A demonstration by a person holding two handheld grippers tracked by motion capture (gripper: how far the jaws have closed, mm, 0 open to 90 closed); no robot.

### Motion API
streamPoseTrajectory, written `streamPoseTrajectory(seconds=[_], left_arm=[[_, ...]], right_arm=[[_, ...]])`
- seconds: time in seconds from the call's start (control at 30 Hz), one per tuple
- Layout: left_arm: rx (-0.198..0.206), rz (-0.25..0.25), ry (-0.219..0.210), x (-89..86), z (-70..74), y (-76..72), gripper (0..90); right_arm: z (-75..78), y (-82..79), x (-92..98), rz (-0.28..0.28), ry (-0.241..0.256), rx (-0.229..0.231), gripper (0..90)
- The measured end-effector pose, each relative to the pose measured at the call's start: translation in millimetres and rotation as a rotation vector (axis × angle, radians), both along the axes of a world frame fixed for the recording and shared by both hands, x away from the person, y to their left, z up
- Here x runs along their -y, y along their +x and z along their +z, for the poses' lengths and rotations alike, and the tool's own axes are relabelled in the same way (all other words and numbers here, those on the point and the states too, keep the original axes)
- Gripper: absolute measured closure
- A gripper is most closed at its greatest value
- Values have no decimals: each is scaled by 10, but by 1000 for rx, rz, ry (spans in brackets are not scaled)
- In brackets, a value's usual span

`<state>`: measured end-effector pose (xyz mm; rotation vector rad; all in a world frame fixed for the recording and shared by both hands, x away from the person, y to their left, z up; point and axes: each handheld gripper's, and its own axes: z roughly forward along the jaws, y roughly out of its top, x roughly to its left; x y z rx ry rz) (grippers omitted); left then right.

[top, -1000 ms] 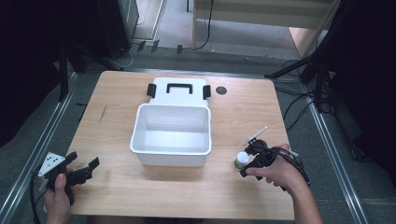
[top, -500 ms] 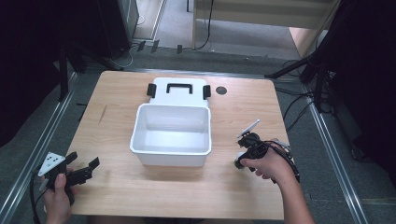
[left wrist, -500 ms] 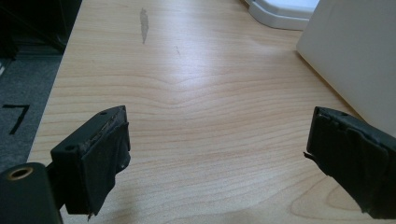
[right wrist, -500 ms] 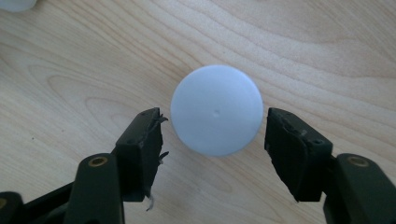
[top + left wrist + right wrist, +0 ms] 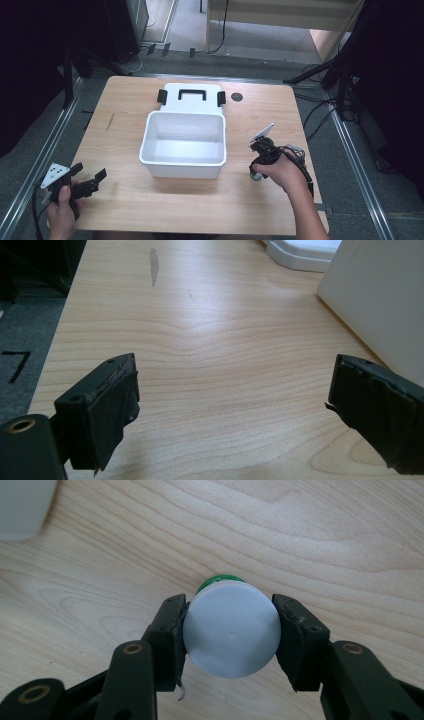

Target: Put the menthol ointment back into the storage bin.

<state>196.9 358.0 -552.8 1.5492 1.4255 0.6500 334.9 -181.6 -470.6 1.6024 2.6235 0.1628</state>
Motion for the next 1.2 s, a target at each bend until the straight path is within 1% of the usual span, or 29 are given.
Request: streamPoseTrajectory(seconds=[0.07,0.1,0.13,0.23,0.3,0.33,0.37,0.4,0.5,0.53,0.57,0.6,0.7,0.77,0.8,0.93,1.2], left_arm=[[2,3,-3,3,-1,2,68],[0,2,-3,3,-1,2,68],[0,2,-3,3,-1,2,68],[-1,1,-2,4,0,3,68],[-2,4,0,4,0,3,73],[-1,4,-2,5,-1,3,74],[-3,4,-1,4,1,2,74],[-4,2,-1,2,1,2,74],[-4,3,-3,2,0,3,74],[-3,3,-2,2,0,3,74],[-2,4,-3,4,0,3,74],[-3,2,0,4,0,3,74],[-3,2,-4,4,-1,4,74],[-1,3,-6,4,-1,6,74],[-2,3,-4,2,-1,5,74],[-2,3,-4,2,0,5,74],[-4,1,-5,0,-1,9,74]], right_arm=[[47,7,-17,-2,12,-1,517],[107,19,-31,-3,22,1,517],[107,19,-31,-3,22,1,517],[214,37,-66,-9,24,3,517],[294,51,-93,-18,25,2,517],[372,67,-115,-27,36,2,517],[411,75,-127,-33,43,0,518],[411,75,-127,-33,43,0,518],[559,103,-188,-51,48,-5,518],[559,103,-188,-51,48,-5,518],[594,109,-206,-59,46,-10,518],[661,118,-248,-58,37,-12,518],[773,129,-320,-59,25,-9,518],[851,140,-364,-58,24,-8,518],[851,140,-364,-58,24,-8,518],[1000,169,-439,-65,23,-8,518],[1291,231,-636,-55,33,-5,518]])
